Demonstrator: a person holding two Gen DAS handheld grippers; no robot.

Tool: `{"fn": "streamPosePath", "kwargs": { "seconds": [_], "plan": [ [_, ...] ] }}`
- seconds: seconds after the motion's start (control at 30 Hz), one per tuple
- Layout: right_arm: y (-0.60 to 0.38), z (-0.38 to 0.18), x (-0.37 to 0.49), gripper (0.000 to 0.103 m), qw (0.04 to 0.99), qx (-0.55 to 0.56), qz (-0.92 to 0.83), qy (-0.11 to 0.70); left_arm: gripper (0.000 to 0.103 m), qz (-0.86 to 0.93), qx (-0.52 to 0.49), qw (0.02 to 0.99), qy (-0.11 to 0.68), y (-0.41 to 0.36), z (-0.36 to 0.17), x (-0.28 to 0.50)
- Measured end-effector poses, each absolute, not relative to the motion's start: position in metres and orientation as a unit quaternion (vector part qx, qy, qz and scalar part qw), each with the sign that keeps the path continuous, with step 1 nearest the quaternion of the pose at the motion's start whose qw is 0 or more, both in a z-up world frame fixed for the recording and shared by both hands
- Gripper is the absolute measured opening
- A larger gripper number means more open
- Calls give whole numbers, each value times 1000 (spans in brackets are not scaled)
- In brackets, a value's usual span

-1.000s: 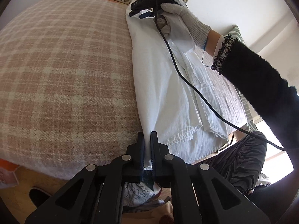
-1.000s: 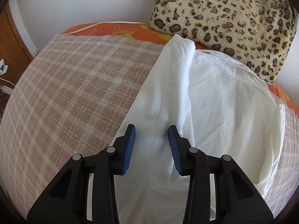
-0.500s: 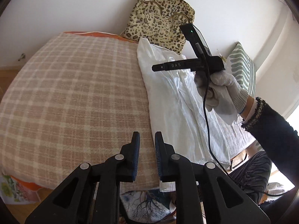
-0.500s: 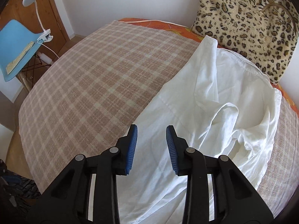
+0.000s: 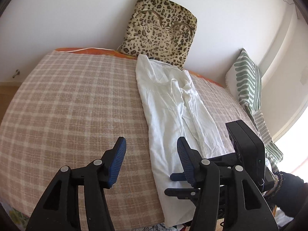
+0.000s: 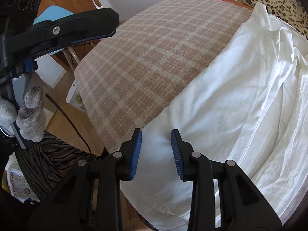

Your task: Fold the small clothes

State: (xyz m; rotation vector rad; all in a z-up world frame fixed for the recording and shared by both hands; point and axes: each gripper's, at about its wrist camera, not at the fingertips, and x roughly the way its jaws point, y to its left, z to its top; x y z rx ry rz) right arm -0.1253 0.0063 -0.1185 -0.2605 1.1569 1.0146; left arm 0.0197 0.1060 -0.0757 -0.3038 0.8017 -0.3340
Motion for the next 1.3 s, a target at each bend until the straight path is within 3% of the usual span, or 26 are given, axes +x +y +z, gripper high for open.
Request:
{"fn": "streamPosePath", "kwargs": {
  "seconds": [0.33, 0.53, 0.9, 1.17, 1.3],
  "plan": [
    [-139, -86, -158, 34, 798, 23, 335, 501, 54, -217, -99, 865, 442, 72, -100, 30],
    [-221, -102, -157, 42, 812, 99, 244, 521, 54, -218, -98, 847, 476, 62, -119, 21],
    [-225, -140, -171, 42, 753, 162, 306, 560, 54, -215, -83, 825, 516, 47, -147, -12],
    [-234, -150, -168, 42, 721, 218, 328, 570, 51, -244, -164, 797, 528, 59, -149, -31],
    [-226, -152, -164, 45, 712, 225, 338, 572, 31, -240, -177, 793, 531, 59, -151, -26]
  ]
}}
